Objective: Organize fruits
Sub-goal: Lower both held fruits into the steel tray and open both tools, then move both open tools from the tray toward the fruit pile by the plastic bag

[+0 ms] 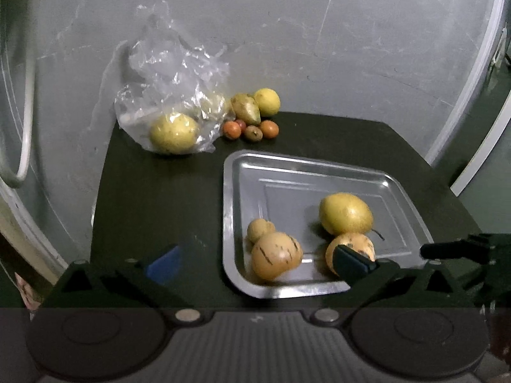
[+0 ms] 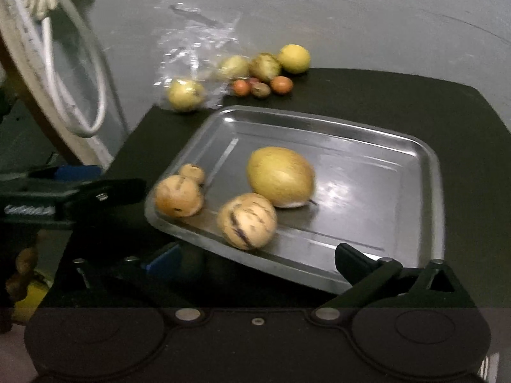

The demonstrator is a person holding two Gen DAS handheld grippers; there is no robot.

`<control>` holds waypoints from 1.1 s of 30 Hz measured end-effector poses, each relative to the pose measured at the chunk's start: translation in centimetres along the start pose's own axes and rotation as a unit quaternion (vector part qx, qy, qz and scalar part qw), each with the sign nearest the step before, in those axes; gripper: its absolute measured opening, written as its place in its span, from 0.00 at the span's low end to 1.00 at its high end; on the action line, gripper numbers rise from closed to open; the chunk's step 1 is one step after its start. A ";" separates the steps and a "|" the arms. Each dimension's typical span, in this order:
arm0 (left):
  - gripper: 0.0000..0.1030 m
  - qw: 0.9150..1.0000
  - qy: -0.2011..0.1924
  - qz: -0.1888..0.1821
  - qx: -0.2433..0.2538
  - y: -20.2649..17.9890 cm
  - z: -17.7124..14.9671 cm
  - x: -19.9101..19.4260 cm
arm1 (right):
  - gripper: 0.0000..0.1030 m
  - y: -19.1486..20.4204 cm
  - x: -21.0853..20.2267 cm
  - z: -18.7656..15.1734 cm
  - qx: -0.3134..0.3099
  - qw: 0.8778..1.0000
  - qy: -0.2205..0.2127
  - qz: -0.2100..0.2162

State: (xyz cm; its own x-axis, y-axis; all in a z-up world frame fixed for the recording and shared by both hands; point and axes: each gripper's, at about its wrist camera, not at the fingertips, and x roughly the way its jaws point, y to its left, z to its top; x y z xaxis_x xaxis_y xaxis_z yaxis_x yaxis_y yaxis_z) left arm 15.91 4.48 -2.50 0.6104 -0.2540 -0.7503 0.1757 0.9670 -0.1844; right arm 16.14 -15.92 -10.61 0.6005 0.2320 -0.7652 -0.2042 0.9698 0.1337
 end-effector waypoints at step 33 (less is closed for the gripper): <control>0.99 0.995 0.042 0.062 -0.070 0.5 4.1 4.0 | 0.99 -8.0 -0.1 3.3 0.020 0.990 -0.062 -0.126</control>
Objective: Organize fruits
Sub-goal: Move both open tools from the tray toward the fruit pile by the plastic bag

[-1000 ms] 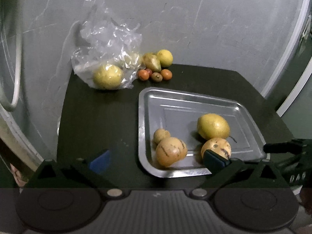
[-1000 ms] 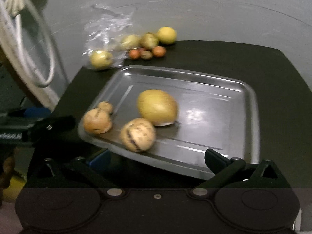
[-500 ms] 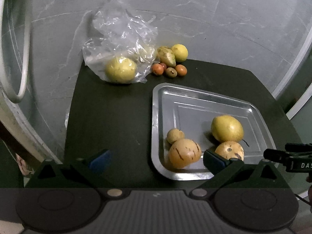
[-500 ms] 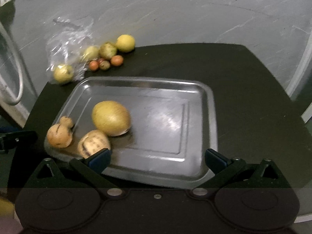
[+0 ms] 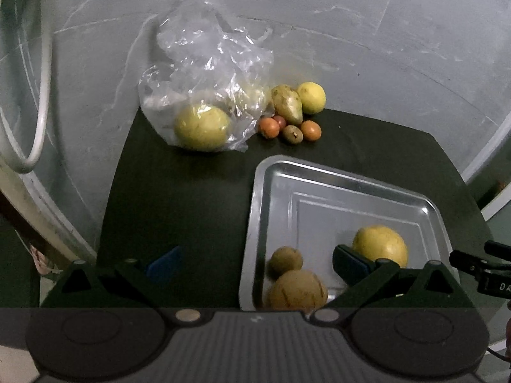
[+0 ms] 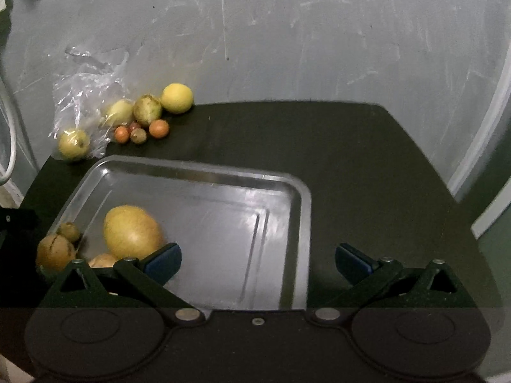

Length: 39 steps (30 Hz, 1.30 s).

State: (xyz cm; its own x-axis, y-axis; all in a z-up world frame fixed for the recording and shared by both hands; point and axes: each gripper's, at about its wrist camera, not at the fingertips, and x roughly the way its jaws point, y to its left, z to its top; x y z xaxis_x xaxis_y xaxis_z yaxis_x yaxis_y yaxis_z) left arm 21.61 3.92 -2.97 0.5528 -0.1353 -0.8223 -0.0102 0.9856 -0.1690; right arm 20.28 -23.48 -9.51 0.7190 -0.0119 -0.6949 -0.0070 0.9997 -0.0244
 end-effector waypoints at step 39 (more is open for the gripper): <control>0.99 0.999 -0.021 0.023 -0.026 -4.4 11.7 10.0 | 0.99 -1.4 12.3 9.3 -0.073 0.990 -0.015 0.116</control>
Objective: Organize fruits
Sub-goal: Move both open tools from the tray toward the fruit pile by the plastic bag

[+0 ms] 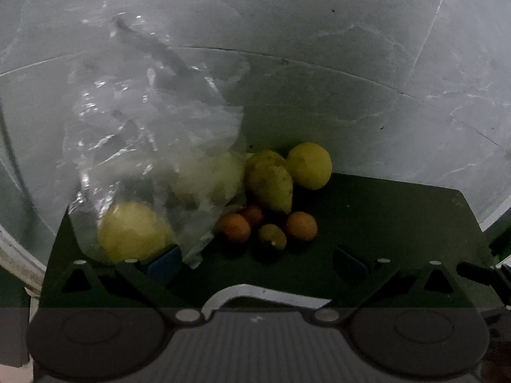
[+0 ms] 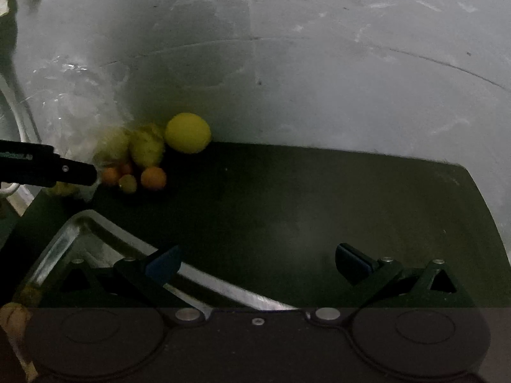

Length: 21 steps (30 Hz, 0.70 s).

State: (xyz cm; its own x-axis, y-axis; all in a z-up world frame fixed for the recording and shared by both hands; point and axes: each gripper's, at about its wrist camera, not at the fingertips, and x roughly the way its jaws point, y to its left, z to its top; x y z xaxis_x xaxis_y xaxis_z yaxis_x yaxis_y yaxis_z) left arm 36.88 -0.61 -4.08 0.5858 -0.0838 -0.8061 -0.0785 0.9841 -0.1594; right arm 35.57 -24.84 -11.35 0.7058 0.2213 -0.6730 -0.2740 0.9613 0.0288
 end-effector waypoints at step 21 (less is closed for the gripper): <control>0.99 1.000 0.022 -0.002 0.005 -1.1 0.8 1.9 | 0.99 3.7 2.9 1.6 -0.235 0.969 -0.051 0.058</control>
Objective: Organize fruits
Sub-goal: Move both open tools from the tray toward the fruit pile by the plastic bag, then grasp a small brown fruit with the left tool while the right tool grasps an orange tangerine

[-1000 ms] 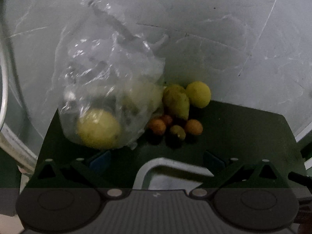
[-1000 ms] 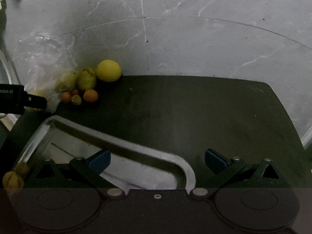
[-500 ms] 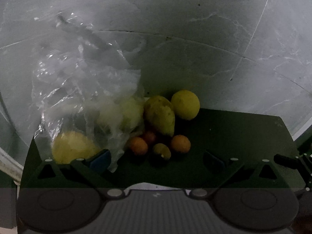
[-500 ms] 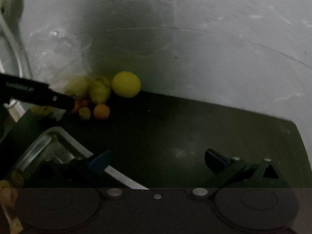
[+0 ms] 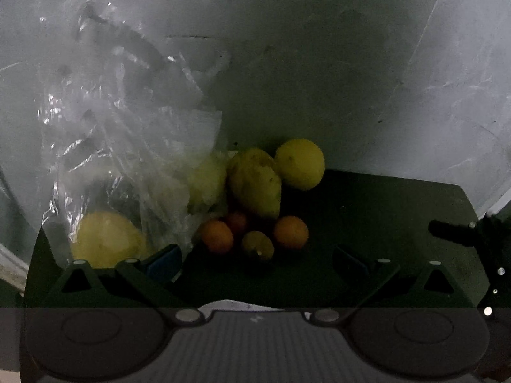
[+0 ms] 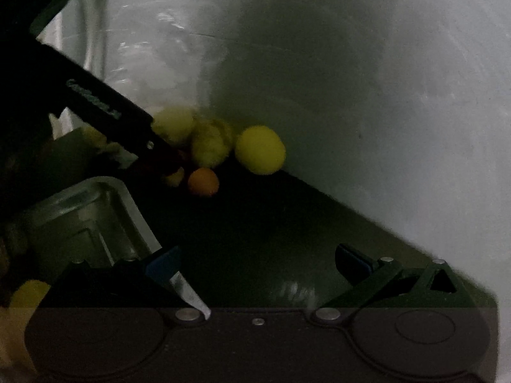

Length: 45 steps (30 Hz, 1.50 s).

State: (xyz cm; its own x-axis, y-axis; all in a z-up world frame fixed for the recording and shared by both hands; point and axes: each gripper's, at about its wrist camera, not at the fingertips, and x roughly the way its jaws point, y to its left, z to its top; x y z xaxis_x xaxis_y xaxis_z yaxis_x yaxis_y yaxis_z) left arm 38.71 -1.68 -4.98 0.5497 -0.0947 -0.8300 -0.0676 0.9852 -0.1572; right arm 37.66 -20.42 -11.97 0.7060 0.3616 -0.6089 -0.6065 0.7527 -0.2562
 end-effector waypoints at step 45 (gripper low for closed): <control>0.45 0.969 0.018 -0.003 -0.247 0.0 -0.7 4.2 | 0.32 1.6 8.5 3.8 -0.052 0.991 -0.023 0.123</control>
State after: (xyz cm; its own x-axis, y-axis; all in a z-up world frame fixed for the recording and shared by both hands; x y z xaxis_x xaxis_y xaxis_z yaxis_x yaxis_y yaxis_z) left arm 40.45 -2.18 -8.78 0.5226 -0.1137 -0.8450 -0.4599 0.7969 -0.3917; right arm 44.09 -14.09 -14.71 0.5467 0.5534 -0.6283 -0.7951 0.5784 -0.1824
